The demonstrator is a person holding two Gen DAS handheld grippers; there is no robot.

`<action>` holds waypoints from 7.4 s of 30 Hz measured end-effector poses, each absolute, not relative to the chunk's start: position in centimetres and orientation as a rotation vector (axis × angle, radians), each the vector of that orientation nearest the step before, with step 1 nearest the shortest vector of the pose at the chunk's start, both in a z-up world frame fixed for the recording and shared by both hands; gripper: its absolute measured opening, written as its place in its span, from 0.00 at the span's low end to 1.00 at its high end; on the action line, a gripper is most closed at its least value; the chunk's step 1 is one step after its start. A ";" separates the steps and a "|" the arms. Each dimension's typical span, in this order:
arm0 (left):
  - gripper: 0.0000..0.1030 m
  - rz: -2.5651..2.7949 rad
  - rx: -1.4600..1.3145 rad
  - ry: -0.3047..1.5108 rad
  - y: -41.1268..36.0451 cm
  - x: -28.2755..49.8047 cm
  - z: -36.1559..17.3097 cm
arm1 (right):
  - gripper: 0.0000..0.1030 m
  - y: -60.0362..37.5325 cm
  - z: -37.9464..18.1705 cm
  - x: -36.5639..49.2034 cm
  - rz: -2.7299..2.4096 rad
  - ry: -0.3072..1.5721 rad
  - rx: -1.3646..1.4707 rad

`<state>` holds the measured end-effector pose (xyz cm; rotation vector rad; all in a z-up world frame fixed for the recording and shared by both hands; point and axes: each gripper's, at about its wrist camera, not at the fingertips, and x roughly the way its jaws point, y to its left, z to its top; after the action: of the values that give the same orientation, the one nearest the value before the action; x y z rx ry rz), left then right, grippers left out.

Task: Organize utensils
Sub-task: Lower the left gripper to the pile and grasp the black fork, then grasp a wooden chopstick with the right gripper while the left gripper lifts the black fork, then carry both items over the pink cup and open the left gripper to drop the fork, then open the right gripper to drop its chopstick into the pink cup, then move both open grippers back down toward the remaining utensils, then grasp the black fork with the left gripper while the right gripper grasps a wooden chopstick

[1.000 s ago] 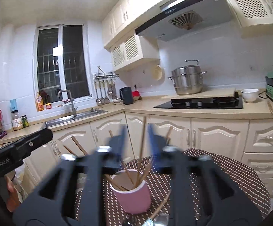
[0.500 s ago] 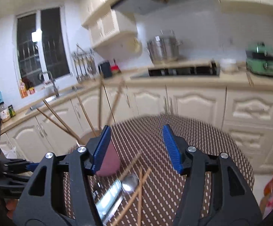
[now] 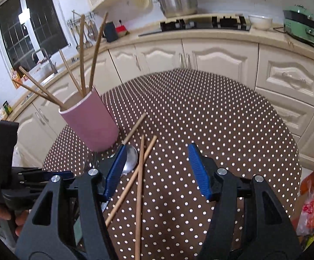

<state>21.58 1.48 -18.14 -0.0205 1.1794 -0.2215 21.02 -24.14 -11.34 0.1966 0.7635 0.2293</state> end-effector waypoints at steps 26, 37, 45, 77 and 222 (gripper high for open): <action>0.10 -0.279 -0.030 1.020 3.3 17.8 -14.1 | 0.34 -19.2 -15.6 25.0 0.284 1.161 -0.021; 0.10 -0.367 -0.073 0.946 2.3 15.8 -11.8 | 0.06 -20.5 -15.4 25.8 0.303 1.121 0.065; 0.10 -0.422 -0.113 0.774 2.1 13.4 -8.3 | 0.06 -22.9 -11.3 24.1 0.344 0.950 0.158; 0.10 -0.201 -0.263 0.152 4.5 15.1 -1.1 | 0.06 -18.5 2.5 21.8 0.544 0.427 0.260; 0.37 -0.053 -0.265 1.170 0.4 20.1 -18.9 | 0.49 -21.5 -13.2 21.4 0.378 0.928 0.185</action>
<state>20.09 0.42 -18.87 -0.2653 1.1696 -0.0531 21.43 -21.52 -13.21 0.1849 0.9285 0.3783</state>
